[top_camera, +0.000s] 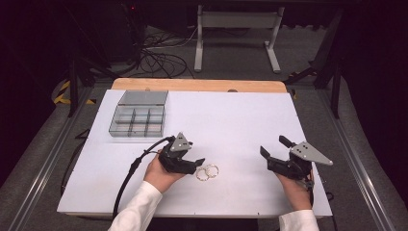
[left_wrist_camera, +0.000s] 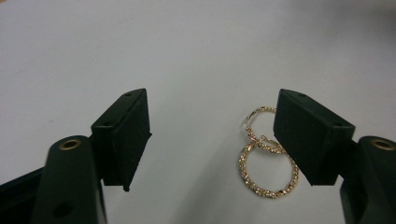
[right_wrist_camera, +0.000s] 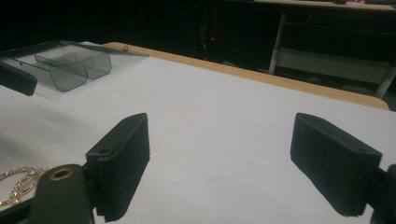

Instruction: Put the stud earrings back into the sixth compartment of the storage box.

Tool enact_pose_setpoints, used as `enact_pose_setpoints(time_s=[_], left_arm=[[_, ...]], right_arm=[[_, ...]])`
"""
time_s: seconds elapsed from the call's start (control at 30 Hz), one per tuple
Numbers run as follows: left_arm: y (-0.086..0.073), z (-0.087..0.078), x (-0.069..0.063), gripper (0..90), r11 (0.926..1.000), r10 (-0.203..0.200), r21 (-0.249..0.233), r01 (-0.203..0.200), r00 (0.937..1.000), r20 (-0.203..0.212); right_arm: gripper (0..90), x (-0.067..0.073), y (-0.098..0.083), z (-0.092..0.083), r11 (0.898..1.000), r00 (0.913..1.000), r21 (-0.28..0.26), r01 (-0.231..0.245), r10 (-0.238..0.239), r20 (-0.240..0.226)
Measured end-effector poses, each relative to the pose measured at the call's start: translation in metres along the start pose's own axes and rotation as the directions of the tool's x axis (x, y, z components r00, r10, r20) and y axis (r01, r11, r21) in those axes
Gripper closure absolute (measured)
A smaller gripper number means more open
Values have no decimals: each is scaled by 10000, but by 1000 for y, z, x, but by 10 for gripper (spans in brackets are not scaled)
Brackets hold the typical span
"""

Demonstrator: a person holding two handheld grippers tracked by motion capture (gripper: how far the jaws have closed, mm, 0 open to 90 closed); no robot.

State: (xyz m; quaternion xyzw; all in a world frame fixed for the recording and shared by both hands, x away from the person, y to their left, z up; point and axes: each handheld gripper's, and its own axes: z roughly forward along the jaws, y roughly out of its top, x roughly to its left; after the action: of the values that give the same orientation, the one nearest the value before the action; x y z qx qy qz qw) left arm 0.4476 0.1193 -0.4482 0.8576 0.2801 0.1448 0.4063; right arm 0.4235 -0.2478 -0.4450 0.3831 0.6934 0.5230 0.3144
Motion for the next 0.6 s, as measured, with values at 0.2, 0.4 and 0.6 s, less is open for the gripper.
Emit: enact_pose_setpoints(time_s=[0.2,0.4,0.6], left_arm=[[2,14,-6,367,9992,199,356,-202,9998,86],[5,28,-13,451,9962,484,708,-507,9983,337],[6,41,-18,536,9925,643,1011,-694,9965,530]], right_arm=[[203,0,0,0,10000,10000,30,-13,13,12],[203,-1,-1,0,10000,10000,29,-30,30,26],[204,-1,-1,0,10000,10000,31,-31,31,21]])
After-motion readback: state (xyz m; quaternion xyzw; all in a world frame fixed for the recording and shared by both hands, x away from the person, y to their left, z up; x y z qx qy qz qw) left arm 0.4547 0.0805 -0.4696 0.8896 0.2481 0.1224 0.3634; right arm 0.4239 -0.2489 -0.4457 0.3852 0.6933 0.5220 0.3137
